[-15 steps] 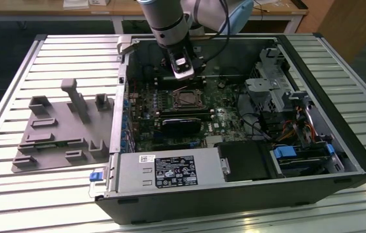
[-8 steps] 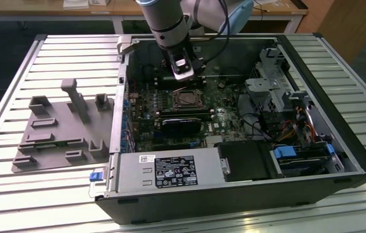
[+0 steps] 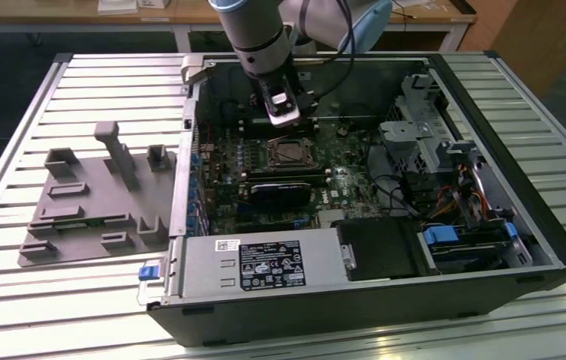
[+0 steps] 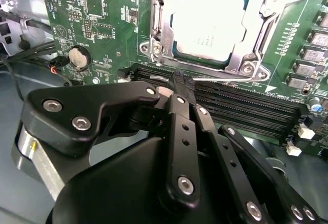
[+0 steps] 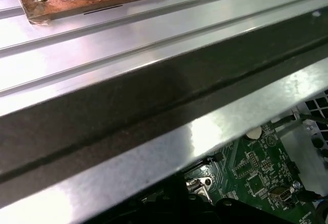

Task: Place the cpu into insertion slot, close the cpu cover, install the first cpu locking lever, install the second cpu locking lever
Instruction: 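Install the first cpu locking lever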

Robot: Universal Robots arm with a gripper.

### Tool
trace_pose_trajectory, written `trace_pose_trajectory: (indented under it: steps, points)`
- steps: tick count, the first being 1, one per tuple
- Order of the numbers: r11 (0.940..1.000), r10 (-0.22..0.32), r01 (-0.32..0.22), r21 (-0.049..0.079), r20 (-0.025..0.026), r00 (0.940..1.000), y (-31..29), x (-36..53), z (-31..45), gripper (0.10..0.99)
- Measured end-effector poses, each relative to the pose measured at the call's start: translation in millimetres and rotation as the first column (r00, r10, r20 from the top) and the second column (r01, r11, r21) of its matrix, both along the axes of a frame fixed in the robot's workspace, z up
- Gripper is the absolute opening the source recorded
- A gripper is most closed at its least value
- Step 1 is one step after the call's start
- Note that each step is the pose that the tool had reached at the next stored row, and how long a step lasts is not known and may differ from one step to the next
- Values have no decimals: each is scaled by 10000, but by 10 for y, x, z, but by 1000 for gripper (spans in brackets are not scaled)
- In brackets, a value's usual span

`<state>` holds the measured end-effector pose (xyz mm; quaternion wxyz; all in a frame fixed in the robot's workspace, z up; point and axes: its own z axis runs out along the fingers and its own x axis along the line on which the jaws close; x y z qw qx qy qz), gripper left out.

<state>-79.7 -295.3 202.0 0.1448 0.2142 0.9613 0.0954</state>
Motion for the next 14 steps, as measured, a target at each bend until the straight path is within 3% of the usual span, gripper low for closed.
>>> trace_pose_trajectory:
  steps: [14]
  points:
    - [10000,0,0,-20,7,10000,0,0,-51,102]
